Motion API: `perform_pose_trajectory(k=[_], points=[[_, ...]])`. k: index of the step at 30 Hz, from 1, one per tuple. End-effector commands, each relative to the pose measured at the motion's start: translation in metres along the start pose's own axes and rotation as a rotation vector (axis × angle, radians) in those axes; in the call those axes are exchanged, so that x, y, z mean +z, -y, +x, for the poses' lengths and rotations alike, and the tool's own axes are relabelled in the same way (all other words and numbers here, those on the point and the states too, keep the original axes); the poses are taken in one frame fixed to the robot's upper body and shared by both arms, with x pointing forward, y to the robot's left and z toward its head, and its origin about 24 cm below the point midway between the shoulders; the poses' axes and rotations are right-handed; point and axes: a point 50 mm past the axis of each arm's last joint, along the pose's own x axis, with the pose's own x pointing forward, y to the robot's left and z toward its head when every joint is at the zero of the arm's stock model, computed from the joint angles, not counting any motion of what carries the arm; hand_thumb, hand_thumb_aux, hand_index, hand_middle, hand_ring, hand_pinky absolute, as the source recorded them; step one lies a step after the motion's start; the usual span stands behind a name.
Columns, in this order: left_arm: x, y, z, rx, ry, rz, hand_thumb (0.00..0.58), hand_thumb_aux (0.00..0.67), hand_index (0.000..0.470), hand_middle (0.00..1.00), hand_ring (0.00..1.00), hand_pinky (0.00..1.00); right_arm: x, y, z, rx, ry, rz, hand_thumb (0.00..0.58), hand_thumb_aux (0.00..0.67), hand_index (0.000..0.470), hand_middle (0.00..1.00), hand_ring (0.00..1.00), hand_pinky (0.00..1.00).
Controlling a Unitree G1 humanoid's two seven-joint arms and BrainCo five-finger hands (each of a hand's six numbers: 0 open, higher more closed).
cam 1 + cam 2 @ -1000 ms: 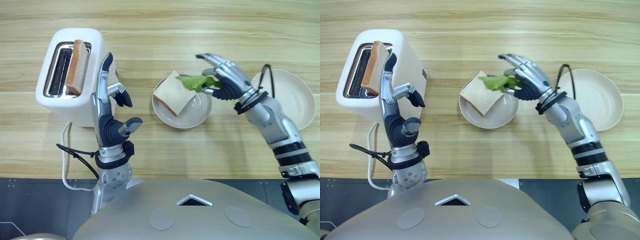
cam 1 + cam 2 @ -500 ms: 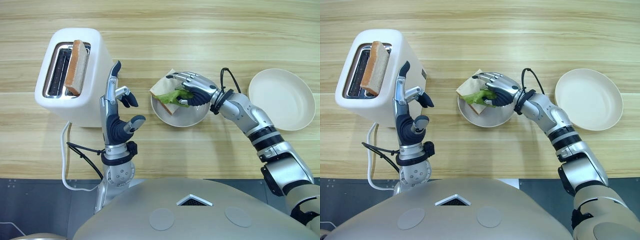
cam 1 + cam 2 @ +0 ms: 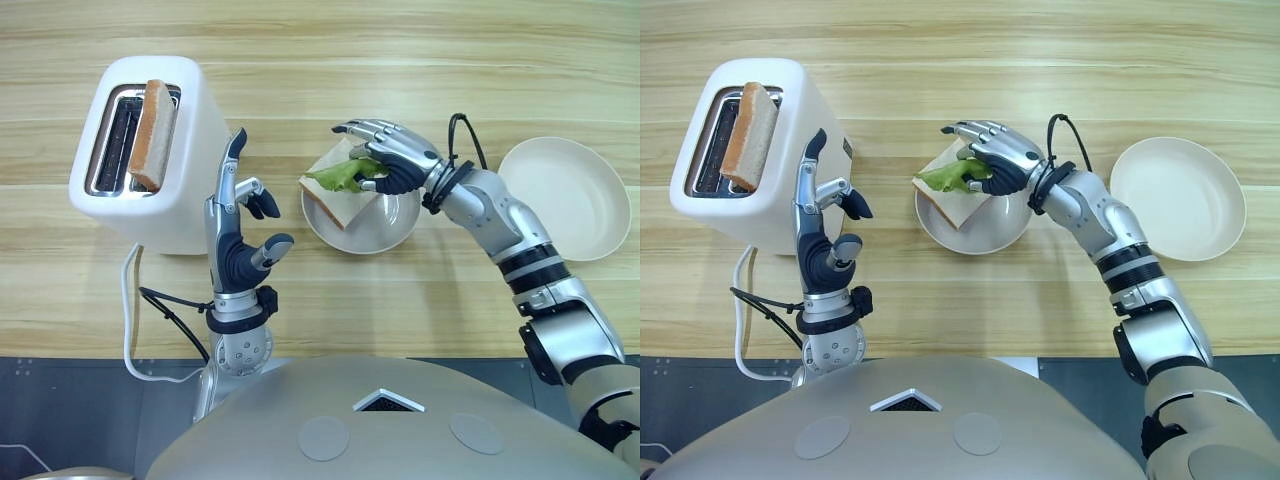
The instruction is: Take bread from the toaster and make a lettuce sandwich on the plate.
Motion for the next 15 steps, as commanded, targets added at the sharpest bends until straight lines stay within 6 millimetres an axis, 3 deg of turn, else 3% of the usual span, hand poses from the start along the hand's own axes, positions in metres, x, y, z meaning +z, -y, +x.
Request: perform_pose_trajectory(k=[1,6,15], points=[[-0.005,0.002,-0.001,-0.008,-0.018,0.002,0.000,0.000,0.000,0.67,0.67,0.67,-0.006,-0.017,0.019,0.057,-0.026,-0.006,0.580,0.670,0.470,0.00,0.00,0.00],[-0.010,0.002,0.000,-0.009,-0.024,0.005,0.000,0.000,0.000,0.66,0.66,0.66,-0.012,-0.033,0.019,0.172,-0.024,-0.027,0.580,0.670,0.470,0.00,0.00,0.00],[-0.017,0.002,0.003,0.002,-0.039,0.007,0.000,0.000,0.000,0.65,0.65,0.65,-0.005,-0.010,-0.036,0.370,0.011,-0.148,0.580,0.670,0.470,0.00,0.00,0.00]])
